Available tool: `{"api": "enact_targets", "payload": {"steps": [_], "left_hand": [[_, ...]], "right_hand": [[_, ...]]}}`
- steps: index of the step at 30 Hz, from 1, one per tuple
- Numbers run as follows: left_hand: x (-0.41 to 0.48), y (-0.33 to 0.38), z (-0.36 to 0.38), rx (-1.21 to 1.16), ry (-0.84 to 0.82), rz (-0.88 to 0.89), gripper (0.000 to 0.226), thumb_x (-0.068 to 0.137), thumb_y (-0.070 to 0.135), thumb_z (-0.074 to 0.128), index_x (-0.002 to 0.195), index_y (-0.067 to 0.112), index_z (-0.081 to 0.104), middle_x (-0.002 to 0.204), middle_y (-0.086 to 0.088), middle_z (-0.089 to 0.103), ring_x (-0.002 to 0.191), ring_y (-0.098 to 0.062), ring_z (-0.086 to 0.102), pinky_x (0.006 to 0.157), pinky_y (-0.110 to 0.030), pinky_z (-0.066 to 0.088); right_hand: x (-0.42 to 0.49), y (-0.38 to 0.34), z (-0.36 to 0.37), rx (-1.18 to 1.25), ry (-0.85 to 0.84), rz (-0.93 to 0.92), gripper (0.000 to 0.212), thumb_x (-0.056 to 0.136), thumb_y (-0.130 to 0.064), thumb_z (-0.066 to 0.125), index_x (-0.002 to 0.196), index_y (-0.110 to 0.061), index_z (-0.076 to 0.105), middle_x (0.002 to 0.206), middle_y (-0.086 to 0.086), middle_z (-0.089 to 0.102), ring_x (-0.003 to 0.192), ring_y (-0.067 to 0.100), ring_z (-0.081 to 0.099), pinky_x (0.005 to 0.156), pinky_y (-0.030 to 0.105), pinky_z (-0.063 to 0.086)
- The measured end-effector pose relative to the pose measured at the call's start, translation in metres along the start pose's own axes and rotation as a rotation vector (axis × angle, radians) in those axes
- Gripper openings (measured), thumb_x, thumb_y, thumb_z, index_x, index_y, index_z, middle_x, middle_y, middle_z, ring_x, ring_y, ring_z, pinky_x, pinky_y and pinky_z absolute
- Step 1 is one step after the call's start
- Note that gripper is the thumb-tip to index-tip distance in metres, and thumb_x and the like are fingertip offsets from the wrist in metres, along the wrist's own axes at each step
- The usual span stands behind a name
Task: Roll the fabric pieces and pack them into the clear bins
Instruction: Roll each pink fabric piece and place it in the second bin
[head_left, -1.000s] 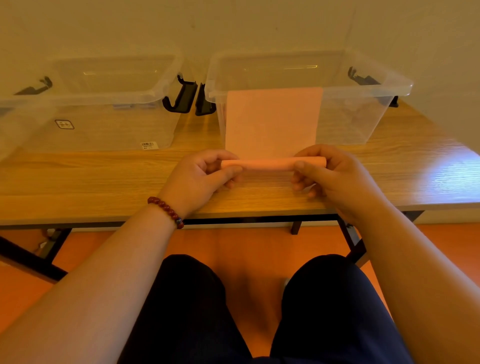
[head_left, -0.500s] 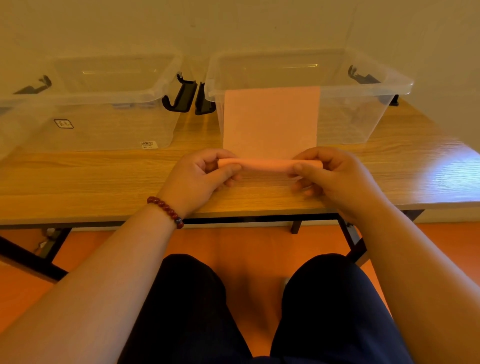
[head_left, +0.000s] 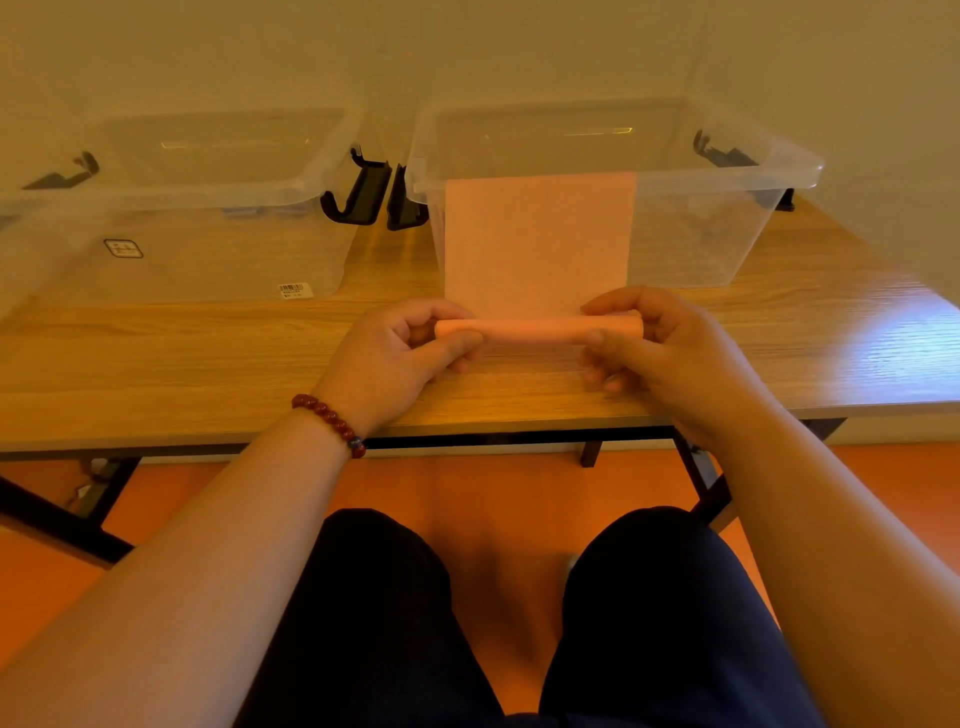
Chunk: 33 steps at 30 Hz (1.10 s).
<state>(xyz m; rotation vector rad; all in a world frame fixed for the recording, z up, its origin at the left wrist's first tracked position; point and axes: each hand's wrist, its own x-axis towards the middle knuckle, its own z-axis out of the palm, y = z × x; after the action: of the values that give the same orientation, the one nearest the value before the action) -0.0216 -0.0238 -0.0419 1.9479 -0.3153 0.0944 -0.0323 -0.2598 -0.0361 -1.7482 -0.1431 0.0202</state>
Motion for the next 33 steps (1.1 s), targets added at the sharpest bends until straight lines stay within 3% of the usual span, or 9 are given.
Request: {"api": "enact_targets", "payload": {"steps": [2,9,11,18,21,24,29,31,33], "left_hand": [[-0.0001,0.0004,0.0,-0.008,-0.01,0.001,0.012,0.09,0.021,0.06,0.091,0.032,0.064,0.073,0.019,0.07,0.068,0.004,0.064,0.06,-0.008,0.046],[-0.0006,0.0002,-0.0012,-0.026,-0.015,0.012,0.026,0.083,0.017,0.069,0.099,0.036,0.062,0.089,0.014,0.067,0.075,0.006,0.063,0.064,-0.008,0.047],[-0.0006,-0.0003,-0.0015,-0.002,-0.008,0.011,0.023,0.084,0.018,0.069,0.094,0.037,0.063,0.079,0.016,0.068,0.072,0.006,0.062,0.063,-0.008,0.047],[-0.0004,0.0012,0.0003,-0.011,-0.017,0.009,0.012,0.089,0.02,0.061,0.091,0.033,0.062,0.069,0.022,0.069,0.067,0.006,0.063,0.06,-0.008,0.047],[-0.0002,0.0004,-0.0008,-0.017,-0.018,0.008,0.021,0.085,0.02,0.066,0.095,0.038,0.061,0.08,0.018,0.069,0.074,0.005,0.063,0.065,-0.01,0.048],[-0.0002,-0.0005,-0.0008,-0.025,-0.018,0.007,0.03,0.08,0.018,0.071,0.096,0.04,0.061,0.092,0.017,0.067,0.081,0.004,0.062,0.07,-0.011,0.048],[-0.0005,0.0005,-0.0004,0.007,-0.017,0.017,0.014,0.088,0.02,0.063,0.092,0.034,0.063,0.07,0.018,0.069,0.067,0.006,0.062,0.061,-0.008,0.046],[-0.0002,0.0006,-0.0003,0.008,-0.025,0.017,0.012,0.089,0.021,0.062,0.093,0.032,0.063,0.069,0.021,0.069,0.066,0.006,0.063,0.06,-0.007,0.046],[-0.0004,0.0003,-0.0001,0.009,-0.03,0.016,0.012,0.087,0.023,0.063,0.093,0.034,0.063,0.072,0.019,0.069,0.069,0.006,0.063,0.061,-0.008,0.046]], "right_hand": [[0.0,0.0008,-0.0004,0.006,-0.012,0.012,0.026,0.084,-0.011,0.072,0.104,-0.026,0.064,0.083,0.006,0.074,0.072,0.018,0.07,0.064,0.024,0.056],[0.0007,0.0002,0.0026,-0.056,0.038,-0.004,0.01,0.093,-0.02,0.062,0.099,-0.012,0.066,0.075,0.006,0.071,0.063,0.014,0.066,0.056,0.019,0.052],[0.0008,-0.0002,0.0033,-0.073,0.048,-0.004,0.014,0.093,-0.022,0.061,0.097,-0.01,0.067,0.079,0.008,0.071,0.064,0.014,0.067,0.057,0.019,0.054],[-0.001,0.0007,0.0016,-0.072,0.007,-0.013,0.026,0.083,-0.011,0.072,0.101,-0.028,0.064,0.081,-0.002,0.072,0.071,0.017,0.07,0.066,0.025,0.057],[0.0001,0.0014,0.0026,-0.069,0.038,-0.012,0.009,0.088,-0.016,0.068,0.096,-0.018,0.068,0.075,0.004,0.07,0.068,0.018,0.068,0.062,0.025,0.055],[0.0015,0.0023,0.0039,-0.075,0.054,-0.006,0.009,0.091,-0.02,0.064,0.094,-0.013,0.068,0.073,0.003,0.068,0.066,0.017,0.067,0.059,0.022,0.054],[0.0008,0.0021,0.0018,-0.067,0.014,-0.004,0.015,0.083,-0.02,0.072,0.096,-0.026,0.068,0.077,0.001,0.072,0.071,0.017,0.069,0.064,0.026,0.056],[0.0006,0.0029,0.0007,-0.066,0.002,-0.007,0.027,0.081,-0.014,0.075,0.1,-0.03,0.065,0.082,-0.001,0.072,0.074,0.02,0.07,0.067,0.028,0.057],[0.0002,0.0018,0.0017,-0.06,0.006,-0.013,0.021,0.084,-0.011,0.072,0.099,-0.024,0.066,0.078,0.003,0.07,0.071,0.02,0.068,0.063,0.025,0.056]]}}
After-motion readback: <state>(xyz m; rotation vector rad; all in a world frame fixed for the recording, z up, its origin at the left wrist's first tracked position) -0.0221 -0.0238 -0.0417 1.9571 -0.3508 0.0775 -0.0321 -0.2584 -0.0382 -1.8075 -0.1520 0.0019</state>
